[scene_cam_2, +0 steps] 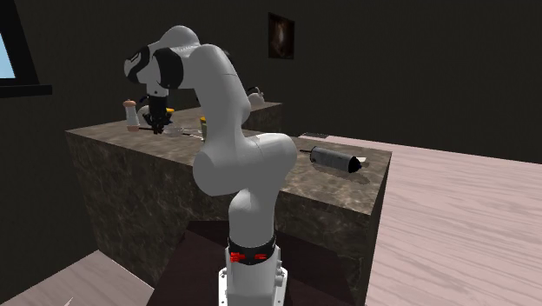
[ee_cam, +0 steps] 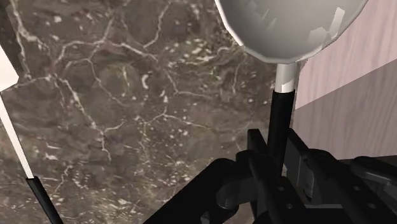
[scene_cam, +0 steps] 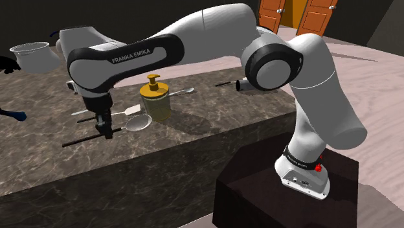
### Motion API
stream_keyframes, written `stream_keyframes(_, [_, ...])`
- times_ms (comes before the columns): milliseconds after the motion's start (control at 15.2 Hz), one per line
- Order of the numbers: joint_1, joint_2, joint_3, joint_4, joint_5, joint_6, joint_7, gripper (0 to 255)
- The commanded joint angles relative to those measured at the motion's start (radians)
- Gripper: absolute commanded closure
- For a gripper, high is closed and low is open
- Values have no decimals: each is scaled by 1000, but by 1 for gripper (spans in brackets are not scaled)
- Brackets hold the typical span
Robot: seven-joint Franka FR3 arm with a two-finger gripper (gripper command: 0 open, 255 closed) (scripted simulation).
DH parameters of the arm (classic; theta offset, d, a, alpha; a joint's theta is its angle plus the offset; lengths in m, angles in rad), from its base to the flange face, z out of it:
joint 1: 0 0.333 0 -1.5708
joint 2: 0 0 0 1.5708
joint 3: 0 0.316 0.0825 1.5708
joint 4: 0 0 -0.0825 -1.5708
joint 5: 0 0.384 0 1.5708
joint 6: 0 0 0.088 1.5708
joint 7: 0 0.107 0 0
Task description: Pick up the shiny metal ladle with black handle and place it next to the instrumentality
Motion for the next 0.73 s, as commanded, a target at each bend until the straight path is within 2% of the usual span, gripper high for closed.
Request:
stream_keyframes(0, [2, -3, 0, -34, 1, 32, -4, 255])
stream_keyframes(660, [5, 28, 5, -118, 11, 145, -22, 255])
